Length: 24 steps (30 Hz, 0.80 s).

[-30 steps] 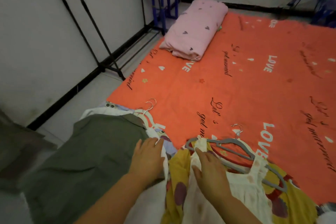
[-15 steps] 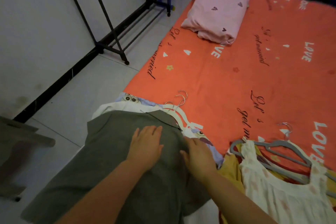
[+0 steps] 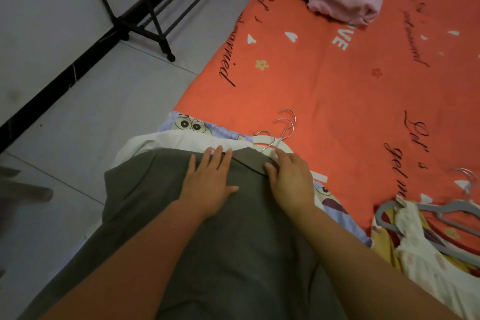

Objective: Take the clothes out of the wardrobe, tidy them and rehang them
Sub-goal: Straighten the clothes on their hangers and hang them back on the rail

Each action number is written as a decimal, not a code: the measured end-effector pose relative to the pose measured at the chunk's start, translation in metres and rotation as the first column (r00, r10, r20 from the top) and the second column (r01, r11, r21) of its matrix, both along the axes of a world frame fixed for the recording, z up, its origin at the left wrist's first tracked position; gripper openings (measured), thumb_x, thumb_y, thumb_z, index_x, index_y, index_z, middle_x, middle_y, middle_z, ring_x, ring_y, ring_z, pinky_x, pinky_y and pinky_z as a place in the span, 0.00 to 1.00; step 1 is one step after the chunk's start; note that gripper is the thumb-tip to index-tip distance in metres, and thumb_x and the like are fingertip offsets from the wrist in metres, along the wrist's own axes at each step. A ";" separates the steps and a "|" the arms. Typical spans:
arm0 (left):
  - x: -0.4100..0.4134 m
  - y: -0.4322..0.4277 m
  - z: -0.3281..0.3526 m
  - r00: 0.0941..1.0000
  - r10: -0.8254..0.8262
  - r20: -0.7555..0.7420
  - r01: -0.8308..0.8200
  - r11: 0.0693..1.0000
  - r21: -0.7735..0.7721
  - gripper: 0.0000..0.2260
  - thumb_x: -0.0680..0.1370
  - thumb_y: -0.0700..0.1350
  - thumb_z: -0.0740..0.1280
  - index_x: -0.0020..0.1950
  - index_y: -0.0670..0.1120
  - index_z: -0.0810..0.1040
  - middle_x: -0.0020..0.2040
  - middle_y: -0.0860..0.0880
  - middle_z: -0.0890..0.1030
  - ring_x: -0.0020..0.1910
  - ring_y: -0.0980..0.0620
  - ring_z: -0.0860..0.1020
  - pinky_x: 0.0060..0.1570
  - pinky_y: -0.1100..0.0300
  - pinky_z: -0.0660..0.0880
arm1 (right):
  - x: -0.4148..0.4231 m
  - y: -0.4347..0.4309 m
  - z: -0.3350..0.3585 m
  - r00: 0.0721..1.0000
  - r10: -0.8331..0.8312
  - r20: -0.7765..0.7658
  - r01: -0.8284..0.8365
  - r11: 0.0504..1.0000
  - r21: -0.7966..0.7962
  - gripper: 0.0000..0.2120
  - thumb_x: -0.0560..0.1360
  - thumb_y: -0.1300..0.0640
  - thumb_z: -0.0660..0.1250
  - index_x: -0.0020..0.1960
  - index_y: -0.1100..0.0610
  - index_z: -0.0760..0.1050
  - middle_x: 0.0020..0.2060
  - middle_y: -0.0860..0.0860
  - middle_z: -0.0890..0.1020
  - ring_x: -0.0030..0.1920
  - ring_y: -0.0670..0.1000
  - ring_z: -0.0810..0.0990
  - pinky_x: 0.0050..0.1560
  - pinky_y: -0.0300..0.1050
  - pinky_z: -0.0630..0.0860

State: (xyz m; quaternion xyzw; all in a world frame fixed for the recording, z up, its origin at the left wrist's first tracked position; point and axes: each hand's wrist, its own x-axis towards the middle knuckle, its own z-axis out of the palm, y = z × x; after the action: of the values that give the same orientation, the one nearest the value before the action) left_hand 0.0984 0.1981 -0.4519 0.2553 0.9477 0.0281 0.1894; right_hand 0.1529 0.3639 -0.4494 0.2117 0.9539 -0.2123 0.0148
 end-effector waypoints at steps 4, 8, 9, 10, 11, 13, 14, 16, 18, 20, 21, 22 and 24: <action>0.006 -0.007 -0.014 1.000 -0.006 -0.007 0.006 1.000 0.027 0.36 0.78 0.62 0.54 0.76 0.49 0.36 0.77 0.48 0.39 0.75 0.48 0.39 0.72 0.46 0.38 | -0.046 0.001 -0.009 0.997 -0.062 0.050 0.062 0.998 0.008 0.19 0.78 0.51 0.60 0.67 0.57 0.68 0.58 0.59 0.75 0.59 0.61 0.71 0.56 0.52 0.67; 0.006 -0.010 -0.013 1.000 0.008 0.002 -0.008 0.997 0.083 0.35 0.78 0.62 0.53 0.76 0.50 0.39 0.78 0.50 0.43 0.76 0.49 0.41 0.71 0.47 0.37 | -0.063 0.005 -0.006 0.982 -0.189 0.008 0.187 0.966 -0.175 0.13 0.78 0.54 0.60 0.57 0.60 0.76 0.51 0.60 0.80 0.54 0.61 0.76 0.49 0.49 0.68; 0.006 -0.010 -0.011 1.000 0.020 -0.019 -0.018 0.994 0.109 0.34 0.78 0.62 0.53 0.77 0.50 0.40 0.78 0.50 0.46 0.76 0.50 0.43 0.71 0.47 0.38 | -0.062 0.006 -0.002 0.967 -0.252 -0.022 0.238 0.935 -0.263 0.12 0.78 0.55 0.60 0.54 0.61 0.76 0.48 0.58 0.81 0.52 0.60 0.77 0.46 0.47 0.67; 0.006 -0.010 -0.007 0.998 0.041 -0.050 -0.033 0.989 0.143 0.33 0.78 0.61 0.53 0.77 0.51 0.42 0.77 0.50 0.50 0.76 0.51 0.47 0.72 0.47 0.38 | -0.060 0.007 0.005 0.952 -0.303 -0.046 0.269 0.897 -0.351 0.10 0.78 0.56 0.61 0.52 0.61 0.76 0.43 0.55 0.82 0.50 0.59 0.78 0.43 0.45 0.65; 0.005 -0.011 -0.001 0.995 0.062 -0.083 -0.046 0.983 0.179 0.32 0.79 0.61 0.53 0.77 0.51 0.44 0.76 0.51 0.55 0.75 0.52 0.51 0.72 0.48 0.39 | -0.057 0.006 0.013 0.937 -0.344 -0.065 0.283 0.854 -0.436 0.07 0.78 0.56 0.61 0.48 0.59 0.76 0.38 0.51 0.81 0.48 0.58 0.79 0.42 0.45 0.66; 0.004 -0.013 0.012 0.987 0.069 -0.143 -0.036 0.975 0.220 0.31 0.79 0.59 0.55 0.77 0.51 0.48 0.73 0.52 0.63 0.72 0.53 0.58 0.71 0.48 0.40 | -0.049 0.003 0.036 0.917 -0.385 -0.103 0.272 0.793 -0.545 0.05 0.77 0.58 0.61 0.43 0.54 0.72 0.31 0.46 0.79 0.44 0.55 0.82 0.45 0.46 0.71; 0.004 -0.014 0.020 0.985 0.049 -0.168 -0.010 0.974 0.226 0.30 0.79 0.59 0.56 0.77 0.52 0.49 0.71 0.52 0.66 0.70 0.53 0.61 0.71 0.48 0.41 | -0.043 0.000 0.049 0.911 -0.391 -0.129 0.255 0.782 -0.568 0.06 0.77 0.58 0.61 0.41 0.52 0.71 0.28 0.45 0.79 0.43 0.54 0.82 0.47 0.48 0.72; 0.005 -0.015 0.038 0.979 -0.008 -0.204 0.058 0.968 0.243 0.30 0.78 0.58 0.58 0.77 0.54 0.49 0.67 0.52 0.70 0.67 0.52 0.65 0.71 0.47 0.43 | -0.030 -0.006 0.077 0.891 -0.416 -0.182 0.226 0.754 -0.616 0.08 0.77 0.58 0.61 0.40 0.49 0.71 0.25 0.45 0.79 0.41 0.53 0.82 0.48 0.49 0.73; 0.010 -0.017 0.059 0.961 -0.075 -0.265 0.145 0.956 0.256 0.31 0.76 0.55 0.64 0.76 0.54 0.55 0.60 0.50 0.75 0.62 0.49 0.71 0.71 0.45 0.49 | -0.014 -0.008 0.104 0.873 -0.439 -0.213 0.211 0.733 -0.646 0.08 0.77 0.57 0.63 0.40 0.48 0.71 0.26 0.41 0.80 0.40 0.52 0.82 0.48 0.50 0.74; 0.017 -0.020 0.082 0.929 -0.124 -0.350 0.235 0.926 0.294 0.33 0.69 0.51 0.74 0.71 0.50 0.67 0.49 0.47 0.80 0.50 0.46 0.79 0.64 0.43 0.65 | 0.002 -0.007 0.131 0.862 -0.451 -0.233 0.204 0.727 -0.655 0.07 0.76 0.57 0.64 0.40 0.49 0.73 0.27 0.44 0.81 0.37 0.47 0.81 0.47 0.48 0.75; 0.022 -0.021 0.094 0.914 -0.137 -0.383 0.272 0.906 0.325 0.33 0.66 0.49 0.77 0.68 0.49 0.72 0.44 0.48 0.81 0.44 0.46 0.80 0.57 0.44 0.72 | 0.011 -0.006 0.143 0.855 -0.457 -0.243 0.201 0.726 -0.657 0.07 0.76 0.58 0.64 0.39 0.49 0.73 0.27 0.47 0.81 0.35 0.45 0.80 0.46 0.47 0.75; 0.028 -0.022 0.108 0.900 -0.153 -0.407 0.307 0.887 0.346 0.33 0.64 0.49 0.79 0.67 0.48 0.74 0.41 0.48 0.81 0.40 0.47 0.80 0.50 0.47 0.76 | 0.021 -0.005 0.157 0.849 -0.464 -0.252 0.202 0.726 -0.657 0.08 0.76 0.58 0.65 0.39 0.50 0.74 0.27 0.48 0.80 0.33 0.44 0.80 0.45 0.47 0.76; 0.041 -0.022 0.137 0.877 -0.195 -0.439 0.376 0.847 0.375 0.31 0.63 0.47 0.79 0.65 0.48 0.76 0.38 0.49 0.80 0.36 0.49 0.79 0.40 0.53 0.77 | 0.039 -0.002 0.183 0.836 -0.482 -0.261 0.215 0.726 -0.653 0.08 0.76 0.59 0.65 0.39 0.51 0.75 0.27 0.48 0.80 0.31 0.43 0.80 0.43 0.48 0.76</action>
State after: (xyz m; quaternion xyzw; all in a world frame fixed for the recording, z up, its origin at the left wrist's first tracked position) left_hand 0.1392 0.1765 -0.3153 0.4333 0.8836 0.1662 -0.0624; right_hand 0.1915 0.3621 -0.2669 0.3257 0.7581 -0.5411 -0.1625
